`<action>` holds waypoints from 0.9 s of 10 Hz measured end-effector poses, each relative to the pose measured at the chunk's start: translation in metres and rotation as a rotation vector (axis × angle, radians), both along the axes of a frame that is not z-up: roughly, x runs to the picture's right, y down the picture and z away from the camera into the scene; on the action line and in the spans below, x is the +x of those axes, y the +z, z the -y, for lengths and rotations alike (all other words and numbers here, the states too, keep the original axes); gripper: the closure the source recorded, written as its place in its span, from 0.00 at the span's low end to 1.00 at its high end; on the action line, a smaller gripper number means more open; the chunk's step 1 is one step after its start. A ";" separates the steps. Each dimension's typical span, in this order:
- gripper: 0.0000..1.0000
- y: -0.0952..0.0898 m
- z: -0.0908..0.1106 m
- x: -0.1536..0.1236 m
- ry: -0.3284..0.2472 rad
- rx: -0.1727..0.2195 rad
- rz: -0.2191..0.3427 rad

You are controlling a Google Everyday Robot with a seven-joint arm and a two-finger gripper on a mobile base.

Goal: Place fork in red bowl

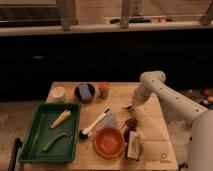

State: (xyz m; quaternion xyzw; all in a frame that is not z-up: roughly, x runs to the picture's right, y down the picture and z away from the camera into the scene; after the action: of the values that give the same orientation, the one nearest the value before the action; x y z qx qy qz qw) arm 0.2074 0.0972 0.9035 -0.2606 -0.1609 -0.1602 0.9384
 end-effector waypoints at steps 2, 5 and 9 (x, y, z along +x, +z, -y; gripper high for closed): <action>1.00 -0.013 0.008 0.008 0.008 0.025 0.010; 1.00 -0.019 0.013 0.004 -0.001 0.043 0.034; 1.00 -0.026 0.015 0.001 -0.013 0.053 0.057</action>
State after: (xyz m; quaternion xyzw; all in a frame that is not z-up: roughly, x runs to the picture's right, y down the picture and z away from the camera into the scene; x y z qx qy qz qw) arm 0.2083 0.0822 0.8777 -0.2318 -0.1817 -0.1780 0.9389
